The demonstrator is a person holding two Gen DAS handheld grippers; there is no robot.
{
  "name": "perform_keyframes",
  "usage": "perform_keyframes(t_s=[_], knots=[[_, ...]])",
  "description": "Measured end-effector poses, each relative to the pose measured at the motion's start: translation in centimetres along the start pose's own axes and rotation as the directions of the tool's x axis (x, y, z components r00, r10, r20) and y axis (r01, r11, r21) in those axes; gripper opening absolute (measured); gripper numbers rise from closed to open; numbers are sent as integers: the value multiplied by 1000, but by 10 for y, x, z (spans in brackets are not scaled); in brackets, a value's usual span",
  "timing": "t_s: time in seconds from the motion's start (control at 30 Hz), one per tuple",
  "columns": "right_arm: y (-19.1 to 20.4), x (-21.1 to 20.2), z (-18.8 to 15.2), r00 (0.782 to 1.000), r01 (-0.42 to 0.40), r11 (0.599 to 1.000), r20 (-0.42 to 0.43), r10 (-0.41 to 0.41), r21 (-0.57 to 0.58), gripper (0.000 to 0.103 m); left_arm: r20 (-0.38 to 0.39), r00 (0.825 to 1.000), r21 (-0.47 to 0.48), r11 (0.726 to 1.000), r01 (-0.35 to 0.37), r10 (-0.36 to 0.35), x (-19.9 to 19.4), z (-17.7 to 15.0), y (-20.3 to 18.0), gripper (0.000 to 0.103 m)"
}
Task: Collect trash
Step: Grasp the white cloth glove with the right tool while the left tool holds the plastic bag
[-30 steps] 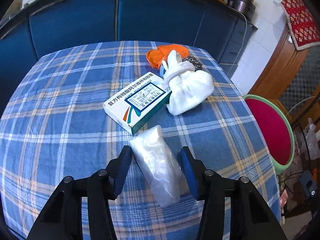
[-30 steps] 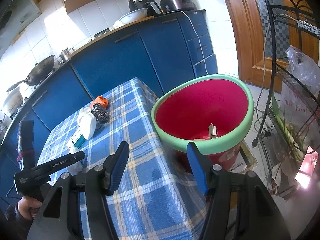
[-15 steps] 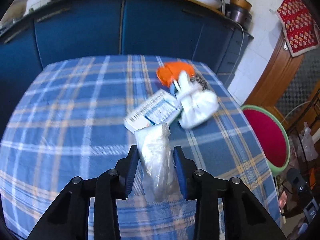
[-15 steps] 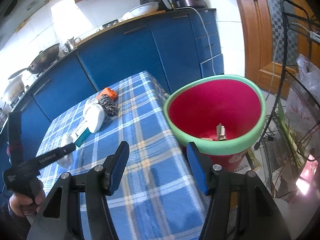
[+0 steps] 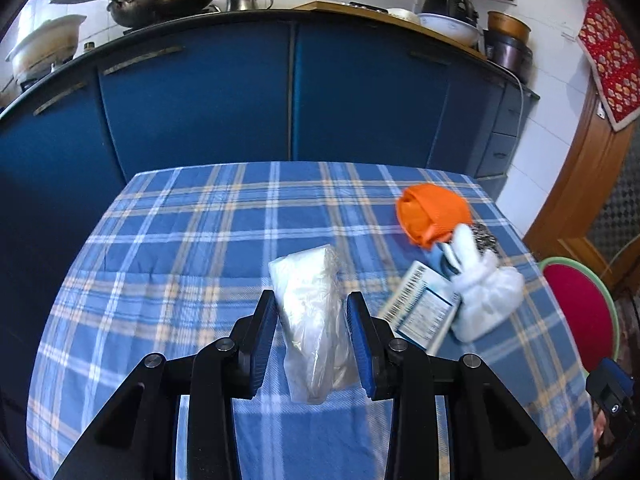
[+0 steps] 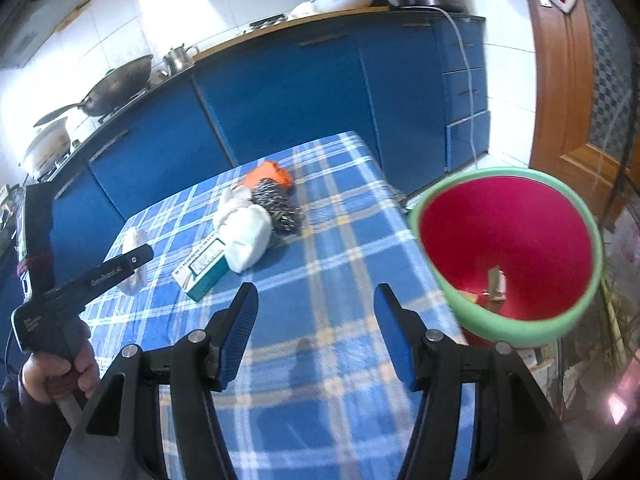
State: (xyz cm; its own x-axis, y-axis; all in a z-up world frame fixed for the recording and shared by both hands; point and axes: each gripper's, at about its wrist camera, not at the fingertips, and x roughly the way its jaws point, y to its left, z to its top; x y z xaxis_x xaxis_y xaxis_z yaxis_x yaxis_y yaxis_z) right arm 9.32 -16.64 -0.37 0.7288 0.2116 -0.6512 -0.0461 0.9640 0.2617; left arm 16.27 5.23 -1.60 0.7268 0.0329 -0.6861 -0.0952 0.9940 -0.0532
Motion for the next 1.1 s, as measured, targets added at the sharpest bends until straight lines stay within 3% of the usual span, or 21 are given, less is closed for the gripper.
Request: perform_keyframes(t_s=[0.57,0.93,0.97,1.03,1.1], knots=[[53,77,28,997,-46,995,-59,41,-88,66,-55,998,-108,994,12,-18,35,-11,29,37],[57,103,35,996,-49,995,-79,42,-88,66,-66,998,-120,993,17,-25,37,-13,31,37],[57,103,35,996,-50,995,-78,43,-86,65,-67,997,-122,992,17,-26,38,-13,31,37],[56,104,36,995,-58,995,-82,51,-83,52,-68,997,-125,992,18,-27,38,-13,32,37],[55,104,35,995,-63,995,-86,56,-81,45,-69,997,-129,992,17,-26,38,-13,33,37]])
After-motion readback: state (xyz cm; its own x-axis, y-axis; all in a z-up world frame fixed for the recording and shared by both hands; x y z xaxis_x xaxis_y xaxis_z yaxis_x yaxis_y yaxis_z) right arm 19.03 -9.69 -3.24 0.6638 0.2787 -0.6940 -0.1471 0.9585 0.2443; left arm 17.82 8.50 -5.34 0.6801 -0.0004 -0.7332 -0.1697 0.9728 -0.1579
